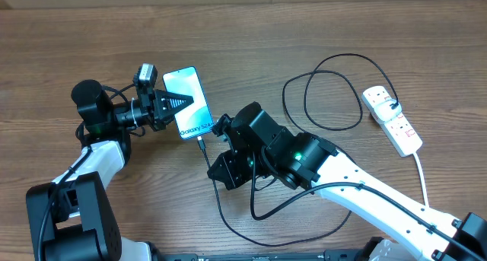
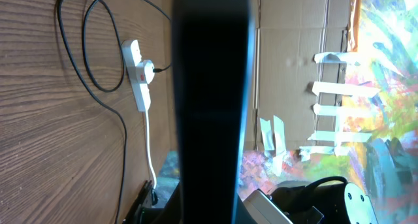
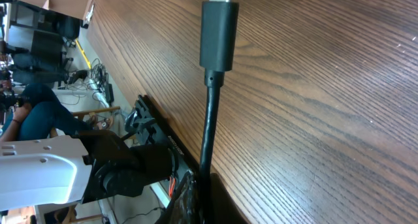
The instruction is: Plug charger to phone and switch on socket
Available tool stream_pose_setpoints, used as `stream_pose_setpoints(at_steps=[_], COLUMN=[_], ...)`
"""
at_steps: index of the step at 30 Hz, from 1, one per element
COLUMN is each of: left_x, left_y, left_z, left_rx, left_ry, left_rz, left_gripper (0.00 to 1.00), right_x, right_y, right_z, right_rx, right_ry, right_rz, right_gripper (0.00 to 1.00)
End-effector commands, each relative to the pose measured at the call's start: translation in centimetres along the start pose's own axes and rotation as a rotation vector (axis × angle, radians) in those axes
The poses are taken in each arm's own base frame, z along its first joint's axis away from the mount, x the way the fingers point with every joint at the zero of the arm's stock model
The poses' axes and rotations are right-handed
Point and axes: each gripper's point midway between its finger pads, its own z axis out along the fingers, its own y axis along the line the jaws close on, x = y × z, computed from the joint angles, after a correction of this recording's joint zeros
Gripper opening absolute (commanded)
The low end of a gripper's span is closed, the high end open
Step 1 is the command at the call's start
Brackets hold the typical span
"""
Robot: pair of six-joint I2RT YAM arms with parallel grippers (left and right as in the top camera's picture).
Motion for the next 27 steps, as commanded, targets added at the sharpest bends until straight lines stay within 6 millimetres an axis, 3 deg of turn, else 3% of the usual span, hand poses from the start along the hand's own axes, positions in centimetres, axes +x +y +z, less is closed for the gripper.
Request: stream_pose_setpoints(at_steps=[1, 27], left_x=[0.17, 0.17], left_y=[-0.83, -0.83], left_z=[0.22, 0.22], left_rx=[0.006, 0.006], left_ry=[0.033, 0.033], left_rz=[0.043, 0.05], left_gripper=[0.04, 0.04], right_x=[-0.64, -0.19], right_y=[0.19, 0.19], right_z=[-0.15, -0.14], right_rx=[-0.004, -0.008], right_ry=[-0.023, -0.003], right_rz=[-0.005, 0.025], right_gripper=[0.04, 0.04])
